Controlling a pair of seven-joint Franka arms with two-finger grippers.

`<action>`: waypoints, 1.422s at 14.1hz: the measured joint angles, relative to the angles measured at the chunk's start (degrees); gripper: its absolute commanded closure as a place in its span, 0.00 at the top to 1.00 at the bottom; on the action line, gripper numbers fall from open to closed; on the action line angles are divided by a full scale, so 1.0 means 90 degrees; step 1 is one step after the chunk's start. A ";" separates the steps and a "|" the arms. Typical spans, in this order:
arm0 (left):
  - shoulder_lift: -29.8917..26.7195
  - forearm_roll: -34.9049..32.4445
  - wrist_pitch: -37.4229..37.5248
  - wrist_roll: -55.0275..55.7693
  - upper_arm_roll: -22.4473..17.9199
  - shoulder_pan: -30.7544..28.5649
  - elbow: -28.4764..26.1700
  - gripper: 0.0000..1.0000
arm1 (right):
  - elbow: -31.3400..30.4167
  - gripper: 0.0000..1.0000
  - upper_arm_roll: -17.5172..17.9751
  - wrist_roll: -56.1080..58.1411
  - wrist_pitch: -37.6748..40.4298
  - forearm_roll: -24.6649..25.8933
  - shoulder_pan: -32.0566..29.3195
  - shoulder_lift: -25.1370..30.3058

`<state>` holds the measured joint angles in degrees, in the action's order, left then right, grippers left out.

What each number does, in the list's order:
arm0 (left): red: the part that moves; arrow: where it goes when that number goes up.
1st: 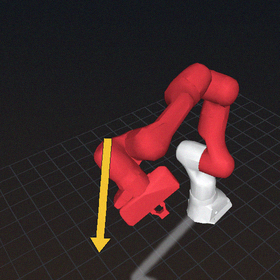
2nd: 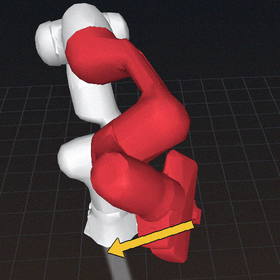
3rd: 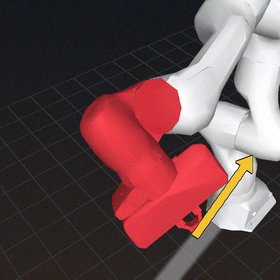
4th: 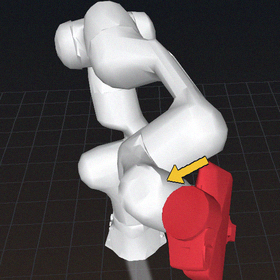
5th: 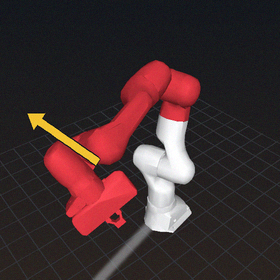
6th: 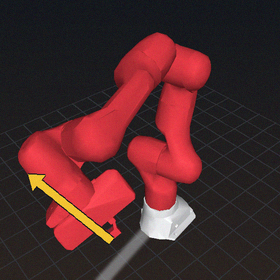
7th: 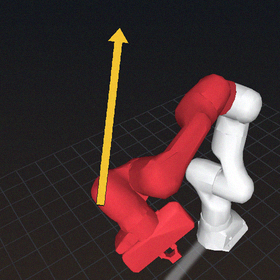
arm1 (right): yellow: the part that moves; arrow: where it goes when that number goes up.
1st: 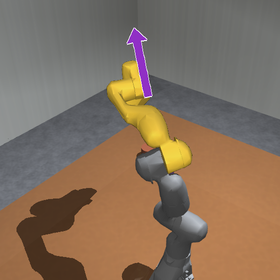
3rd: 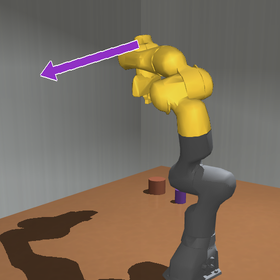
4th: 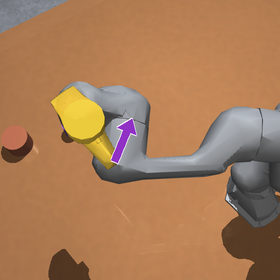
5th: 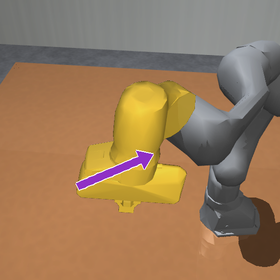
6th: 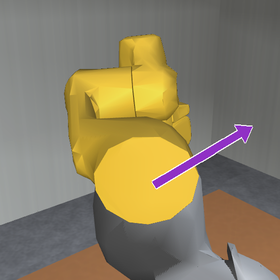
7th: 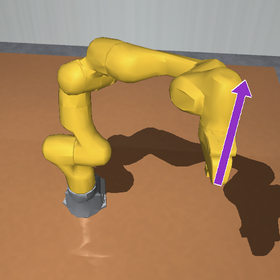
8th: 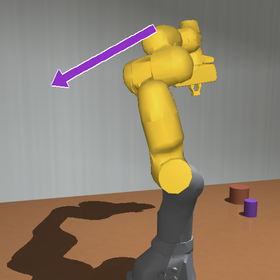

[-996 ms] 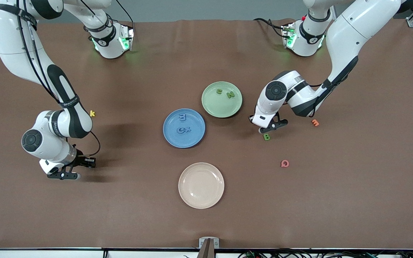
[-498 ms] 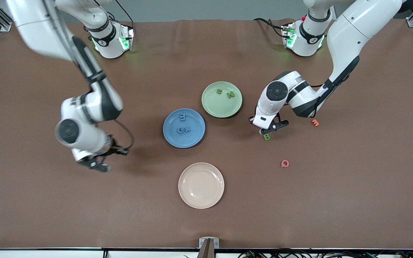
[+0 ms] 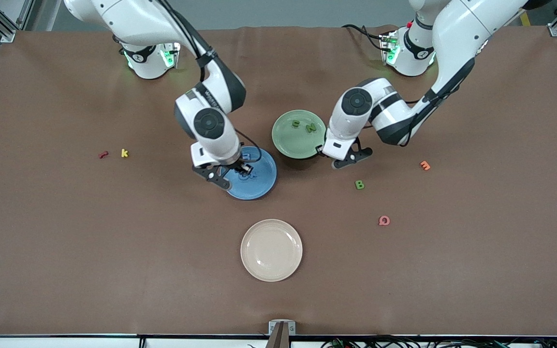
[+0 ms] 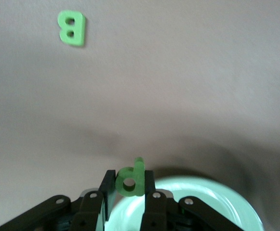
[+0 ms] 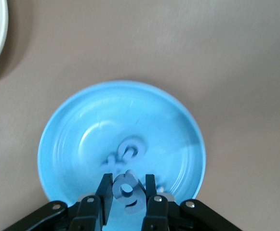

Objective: Sort letters by color into matching plates
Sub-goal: 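Drop p on the green plate while the right gripper drops g on blue, then retract the right arm to rest while the left gripper reaches the green B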

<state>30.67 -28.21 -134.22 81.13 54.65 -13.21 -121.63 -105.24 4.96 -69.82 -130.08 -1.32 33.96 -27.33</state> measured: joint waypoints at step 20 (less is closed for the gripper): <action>0.0731 0.0399 0.0118 0.1100 -0.0977 0.2255 0.0902 0.97 | 0.0886 1.00 -0.0366 0.6387 0.4251 0.0271 -0.3389 0.1941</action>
<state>37.25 -24.62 -133.16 91.03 45.85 7.08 -113.51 -97.27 1.67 -12.34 -91.82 1.12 3.45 -9.86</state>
